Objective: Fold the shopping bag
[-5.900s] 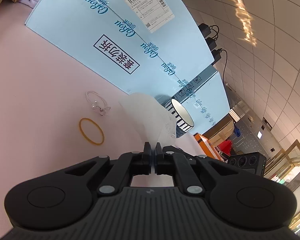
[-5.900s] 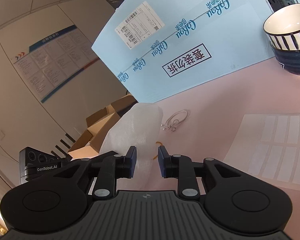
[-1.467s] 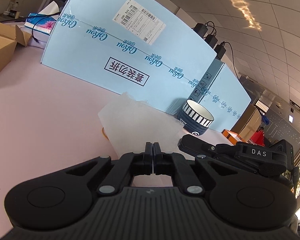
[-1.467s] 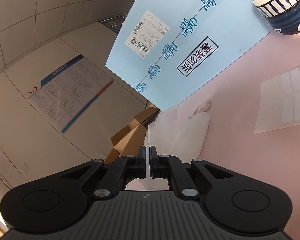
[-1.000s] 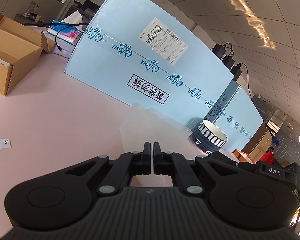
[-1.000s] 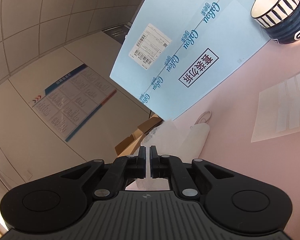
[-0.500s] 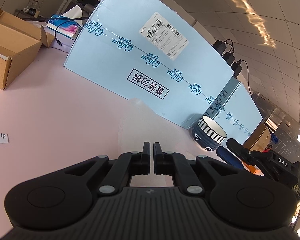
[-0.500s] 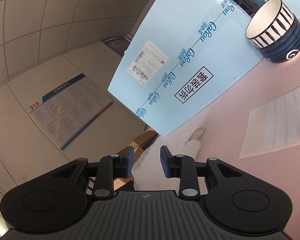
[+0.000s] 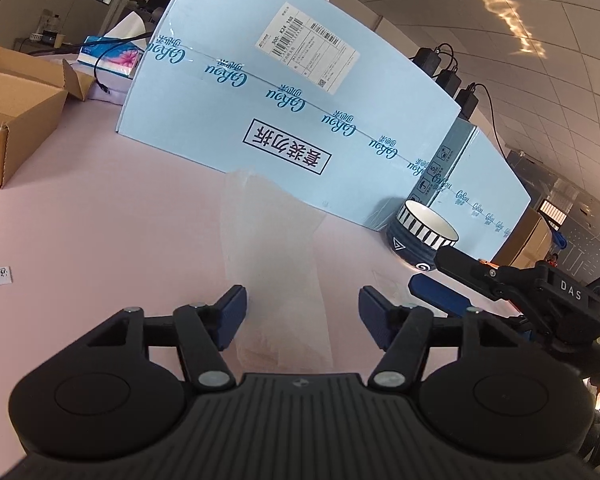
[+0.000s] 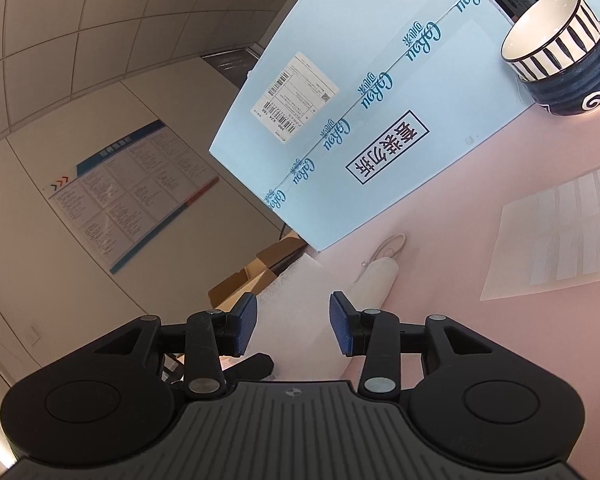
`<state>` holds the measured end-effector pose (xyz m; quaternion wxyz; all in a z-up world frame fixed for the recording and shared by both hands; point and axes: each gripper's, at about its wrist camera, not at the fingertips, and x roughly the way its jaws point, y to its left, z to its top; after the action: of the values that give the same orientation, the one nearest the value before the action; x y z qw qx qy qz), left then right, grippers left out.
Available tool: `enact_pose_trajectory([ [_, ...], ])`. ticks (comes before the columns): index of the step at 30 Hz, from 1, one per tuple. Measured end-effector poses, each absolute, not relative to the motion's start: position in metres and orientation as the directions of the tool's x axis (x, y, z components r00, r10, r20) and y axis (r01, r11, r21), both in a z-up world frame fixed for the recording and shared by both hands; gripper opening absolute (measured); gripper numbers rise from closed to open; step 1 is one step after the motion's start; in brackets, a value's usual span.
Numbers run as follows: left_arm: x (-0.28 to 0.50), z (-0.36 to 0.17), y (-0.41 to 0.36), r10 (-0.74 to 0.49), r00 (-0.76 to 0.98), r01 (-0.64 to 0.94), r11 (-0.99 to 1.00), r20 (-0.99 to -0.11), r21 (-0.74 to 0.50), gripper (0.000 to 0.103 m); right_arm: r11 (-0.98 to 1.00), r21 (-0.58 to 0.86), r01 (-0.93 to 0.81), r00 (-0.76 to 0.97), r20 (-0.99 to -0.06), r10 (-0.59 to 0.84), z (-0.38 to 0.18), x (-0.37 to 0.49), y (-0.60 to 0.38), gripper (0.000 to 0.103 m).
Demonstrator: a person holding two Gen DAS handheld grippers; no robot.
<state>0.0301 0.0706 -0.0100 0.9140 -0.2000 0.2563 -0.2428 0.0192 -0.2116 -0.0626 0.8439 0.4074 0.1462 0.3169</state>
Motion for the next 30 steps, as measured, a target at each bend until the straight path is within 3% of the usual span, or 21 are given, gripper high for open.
enact_pose_trajectory([
  [7,0.021,-0.007,0.086,-0.645,0.730,0.429,0.689,-0.225,-0.584,0.000,0.455,0.774,-0.440,0.752,0.040,0.658,-0.061,0.016,-0.214,0.038],
  [10,0.010,-0.007,0.090,-0.719,0.679,0.500,0.601,-0.148,-0.624,0.000,0.385,0.756,-0.529,0.697,0.128,0.706,-0.056,0.010,-0.215,0.038],
  [12,0.006,-0.009,0.091,-0.724,0.674,0.501,0.594,-0.147,-0.630,0.000,0.378,0.706,-0.598,0.662,0.171,0.730,-0.047,0.002,-0.210,0.052],
  [13,0.005,-0.010,0.091,-0.721,0.675,0.494,0.597,-0.154,-0.632,0.000,0.403,0.675,-0.618,0.662,0.169,0.730,-0.043,-0.002,-0.206,0.066],
  [14,0.006,-0.011,0.091,-0.721,0.673,0.487,0.597,-0.161,-0.637,0.000,0.430,0.644,-0.633,0.664,0.165,0.730,-0.039,-0.006,-0.201,0.071],
  [22,0.004,-0.009,0.076,-0.765,0.618,0.543,0.583,-0.182,-0.604,0.000,0.619,0.449,-0.644,0.702,0.025,0.712,-0.022,-0.013,-0.159,0.070],
  [24,0.004,-0.009,0.076,-0.766,0.617,0.544,0.582,-0.182,-0.604,0.000,0.635,0.446,-0.631,0.712,0.009,0.702,-0.023,-0.011,-0.155,0.061],
  [26,0.004,-0.010,0.076,-0.765,0.618,0.542,0.582,-0.181,-0.606,0.000,0.631,0.472,-0.616,0.717,0.004,0.697,-0.026,-0.007,-0.156,0.037],
  [28,0.005,-0.010,0.076,-0.764,0.619,0.541,0.582,-0.181,-0.608,0.000,0.627,0.497,-0.600,0.722,-0.002,0.692,-0.029,-0.003,-0.158,0.029],
  [30,0.005,-0.010,0.076,-0.767,0.617,0.544,0.580,-0.179,-0.607,0.000,0.622,0.528,-0.578,0.730,-0.007,0.684,-0.032,0.001,-0.161,0.007],
])
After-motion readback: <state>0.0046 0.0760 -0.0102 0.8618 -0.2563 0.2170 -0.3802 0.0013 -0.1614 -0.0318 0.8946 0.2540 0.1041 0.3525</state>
